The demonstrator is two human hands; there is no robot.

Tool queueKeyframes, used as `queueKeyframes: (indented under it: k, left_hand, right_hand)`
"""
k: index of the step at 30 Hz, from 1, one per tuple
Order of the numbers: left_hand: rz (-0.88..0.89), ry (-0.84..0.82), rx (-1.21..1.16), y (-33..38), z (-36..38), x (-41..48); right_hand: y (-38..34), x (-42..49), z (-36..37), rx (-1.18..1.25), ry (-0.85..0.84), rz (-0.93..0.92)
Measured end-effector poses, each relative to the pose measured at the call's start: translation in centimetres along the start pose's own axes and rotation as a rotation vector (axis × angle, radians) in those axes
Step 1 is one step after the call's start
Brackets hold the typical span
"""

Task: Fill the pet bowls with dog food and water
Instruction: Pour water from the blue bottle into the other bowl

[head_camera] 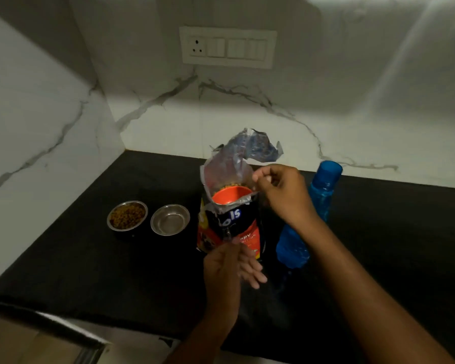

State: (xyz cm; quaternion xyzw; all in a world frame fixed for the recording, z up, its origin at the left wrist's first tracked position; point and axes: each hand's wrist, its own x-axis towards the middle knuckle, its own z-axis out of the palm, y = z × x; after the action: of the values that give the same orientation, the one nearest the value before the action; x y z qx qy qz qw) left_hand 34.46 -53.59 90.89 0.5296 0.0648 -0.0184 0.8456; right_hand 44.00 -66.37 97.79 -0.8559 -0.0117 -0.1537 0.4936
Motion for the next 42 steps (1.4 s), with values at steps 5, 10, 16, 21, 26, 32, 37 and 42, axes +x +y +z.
queueKeyframes:
  k: [5,10,16,21,26,32,37,42]
  left_hand:
    - [-0.030,-0.129,0.156,-2.8,2.1,1.8]
    - [0.060,-0.244,0.438,-5.0,3.5,4.5]
    - [0.024,-0.403,0.583,-7.3,4.6,6.2]
    - [0.018,-0.473,0.595,-6.9,3.8,6.0]
    - [0.043,-0.584,0.605,-5.6,1.0,4.9]
    - [0.053,-0.626,0.500,-2.3,-4.4,3.2]
    - [0.046,-0.563,0.461,0.7,-10.1,3.3]
    - [0.052,-0.529,0.462,3.7,-15.1,4.9]
  right_hand:
    - [2.4,-6.3,-2.0,0.225,0.201,-0.087]
    - [8.5,-10.2,-2.4,0.160,0.573,0.003]
    - [13.6,-8.4,-2.1,0.147,0.191,0.172]
    - [13.7,-7.8,-1.6,0.163,0.203,0.101]
    - [12.0,-9.7,-1.1,0.187,0.227,0.062]
    - [7.5,-13.4,1.2,0.270,0.261,0.031]
    - [2.6,-15.1,4.9,0.263,0.279,0.035]
    - [-0.5,-15.2,9.9,0.228,0.262,0.034]
